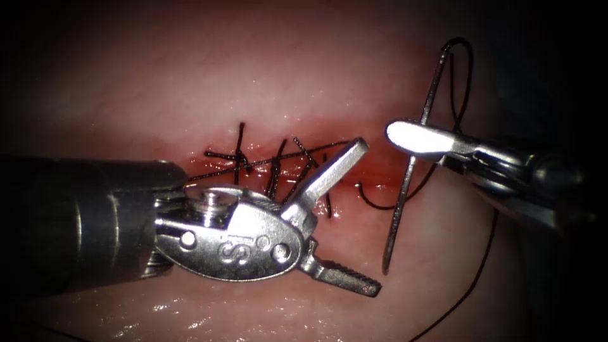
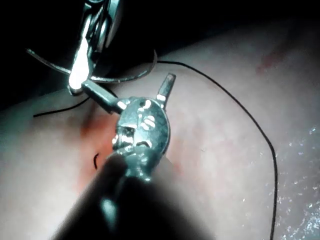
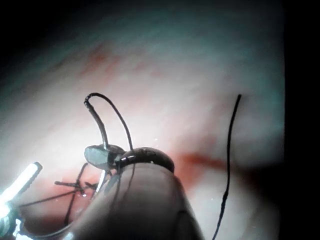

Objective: Wound Closure
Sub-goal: Pass the needle from the left to the right gripper, then insert the left gripper into the incision

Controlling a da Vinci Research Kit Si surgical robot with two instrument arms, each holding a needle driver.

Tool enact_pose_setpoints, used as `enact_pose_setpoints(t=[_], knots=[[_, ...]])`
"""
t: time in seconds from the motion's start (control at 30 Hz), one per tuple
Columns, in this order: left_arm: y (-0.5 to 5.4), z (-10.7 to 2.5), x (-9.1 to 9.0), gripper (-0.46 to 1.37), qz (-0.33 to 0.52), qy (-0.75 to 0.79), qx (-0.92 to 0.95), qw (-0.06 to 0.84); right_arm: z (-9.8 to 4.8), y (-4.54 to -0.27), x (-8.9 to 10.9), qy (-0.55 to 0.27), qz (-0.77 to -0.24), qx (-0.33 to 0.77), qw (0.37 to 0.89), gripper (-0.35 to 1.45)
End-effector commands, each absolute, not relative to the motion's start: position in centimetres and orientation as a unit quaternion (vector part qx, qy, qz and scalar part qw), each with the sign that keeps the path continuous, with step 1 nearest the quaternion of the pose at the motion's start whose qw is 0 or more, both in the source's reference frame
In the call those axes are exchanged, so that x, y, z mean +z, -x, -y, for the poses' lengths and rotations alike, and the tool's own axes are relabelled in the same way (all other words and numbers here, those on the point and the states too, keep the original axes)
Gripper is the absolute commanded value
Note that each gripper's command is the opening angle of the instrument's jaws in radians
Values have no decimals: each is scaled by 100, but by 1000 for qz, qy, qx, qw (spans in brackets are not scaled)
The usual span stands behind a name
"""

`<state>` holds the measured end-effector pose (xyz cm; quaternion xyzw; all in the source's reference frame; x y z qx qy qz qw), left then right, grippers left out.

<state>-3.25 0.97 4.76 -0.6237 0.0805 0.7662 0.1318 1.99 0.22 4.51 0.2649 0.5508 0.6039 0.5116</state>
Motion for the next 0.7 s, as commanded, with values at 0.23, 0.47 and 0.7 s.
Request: enact_pose_setpoints(t=[0.23, 0.47, 0.7], knots=[[317, -93, 488, 89, -49, 614, 776, 135, -22, -189, 450, -210, -615, 497, 576, -35], [305, -95, 489, 15, -9, 592, 786, 179, -25, -188, 448, -248, -636, 467, 562, -35], [303, -98, 490, -35, 22, 562, 803, 199, -26, -187, 447, -210, -651, 423, 594, -35]])
